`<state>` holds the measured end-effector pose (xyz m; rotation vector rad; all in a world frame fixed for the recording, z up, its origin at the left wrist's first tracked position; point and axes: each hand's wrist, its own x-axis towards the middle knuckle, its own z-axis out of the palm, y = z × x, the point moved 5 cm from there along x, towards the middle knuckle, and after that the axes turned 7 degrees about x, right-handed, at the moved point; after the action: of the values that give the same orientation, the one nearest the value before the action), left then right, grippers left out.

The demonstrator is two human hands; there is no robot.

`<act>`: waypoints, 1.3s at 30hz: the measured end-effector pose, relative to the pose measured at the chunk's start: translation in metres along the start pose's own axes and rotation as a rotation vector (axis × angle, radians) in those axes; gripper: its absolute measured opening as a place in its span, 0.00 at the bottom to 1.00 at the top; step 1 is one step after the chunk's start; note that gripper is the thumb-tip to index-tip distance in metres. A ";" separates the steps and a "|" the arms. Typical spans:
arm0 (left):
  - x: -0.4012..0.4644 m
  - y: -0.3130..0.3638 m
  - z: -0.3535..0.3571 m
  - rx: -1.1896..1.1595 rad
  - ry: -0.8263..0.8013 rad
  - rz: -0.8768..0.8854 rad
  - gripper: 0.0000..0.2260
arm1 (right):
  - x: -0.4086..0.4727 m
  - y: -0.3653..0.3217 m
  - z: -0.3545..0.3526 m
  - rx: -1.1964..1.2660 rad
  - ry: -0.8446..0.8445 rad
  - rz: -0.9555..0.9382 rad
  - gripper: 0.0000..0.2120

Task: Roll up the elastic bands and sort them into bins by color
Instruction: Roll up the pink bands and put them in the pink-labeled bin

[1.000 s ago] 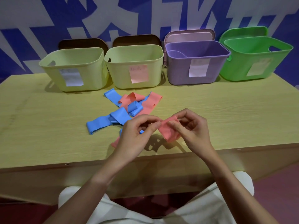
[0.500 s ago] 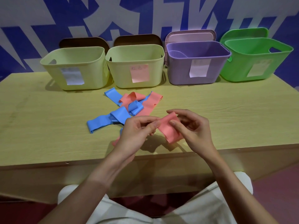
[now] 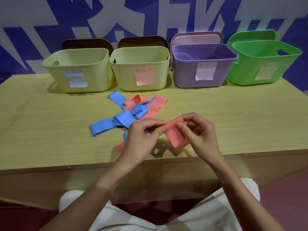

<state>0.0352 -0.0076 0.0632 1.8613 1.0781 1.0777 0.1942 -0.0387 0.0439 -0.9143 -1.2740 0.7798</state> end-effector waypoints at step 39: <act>-0.005 -0.011 0.004 -0.134 -0.203 -0.087 0.13 | -0.003 0.000 0.003 -0.081 -0.104 -0.012 0.07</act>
<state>0.0340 -0.0081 0.0508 1.7578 0.9376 0.8690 0.1910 -0.0413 0.0427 -0.9396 -1.4096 0.7790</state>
